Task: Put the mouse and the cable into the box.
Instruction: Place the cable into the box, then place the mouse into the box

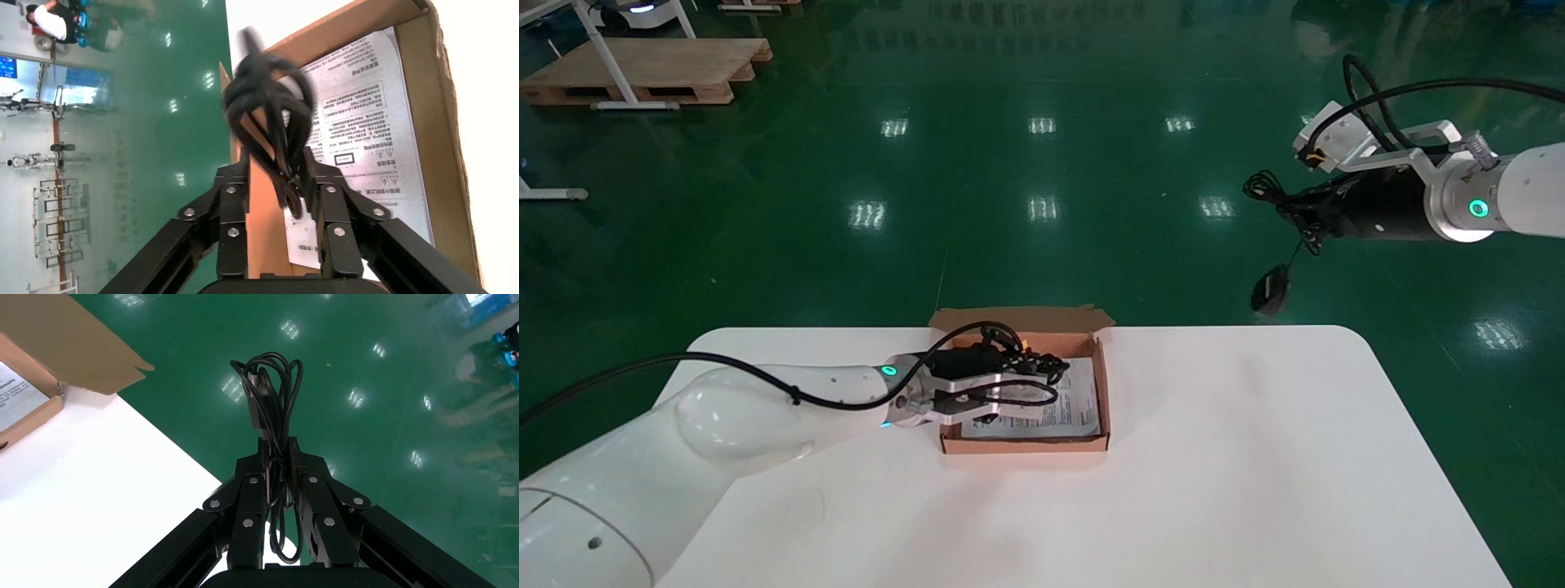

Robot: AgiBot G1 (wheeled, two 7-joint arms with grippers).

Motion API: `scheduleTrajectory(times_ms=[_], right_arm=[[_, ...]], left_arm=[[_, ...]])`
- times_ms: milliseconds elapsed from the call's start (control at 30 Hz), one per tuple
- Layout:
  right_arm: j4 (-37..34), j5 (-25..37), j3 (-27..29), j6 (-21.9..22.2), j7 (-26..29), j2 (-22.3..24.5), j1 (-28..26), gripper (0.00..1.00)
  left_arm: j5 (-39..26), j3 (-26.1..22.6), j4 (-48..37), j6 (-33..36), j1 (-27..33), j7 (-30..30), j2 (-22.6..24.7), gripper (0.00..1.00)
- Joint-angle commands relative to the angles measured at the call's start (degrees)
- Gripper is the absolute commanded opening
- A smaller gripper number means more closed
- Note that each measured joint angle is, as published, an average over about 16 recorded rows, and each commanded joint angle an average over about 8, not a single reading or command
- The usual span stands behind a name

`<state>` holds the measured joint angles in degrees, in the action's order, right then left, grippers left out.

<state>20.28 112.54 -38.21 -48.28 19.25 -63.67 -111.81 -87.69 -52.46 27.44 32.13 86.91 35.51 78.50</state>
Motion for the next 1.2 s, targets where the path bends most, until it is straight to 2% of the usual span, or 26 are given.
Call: scheduleTrajectory(times_ms=[33, 633, 967, 1200], right_arm=[[0.0, 0.0, 0.0, 0.0, 0.0, 0.0, 0.0, 0.00], [0.6, -0.3, 0.1, -0.6, -0.5, 0.0, 0.1, 0.00], [1.6, -1.0, 0.3, -1.8, -1.1, 0.1, 0.3, 0.00], [3.9, -2.5, 0.5, -3.4, -3.1, -1.3, 1.3, 0.00]], left_arm=[[-0.2, 0.1, 0.0, 0.0, 0.0, 0.1, 0.0, 1.00], [-0.5, -0.4, 2.1, -0.1, -0.4, -0.5, -1.4, 1.00], [-1.1, -1.4, 1.4, -3.8, 0.7, -4.6, -2.2, 1.00], [-2.1, -0.7, -1.0, -8.0, 4.1, -9.2, -5.4, 1.00]])
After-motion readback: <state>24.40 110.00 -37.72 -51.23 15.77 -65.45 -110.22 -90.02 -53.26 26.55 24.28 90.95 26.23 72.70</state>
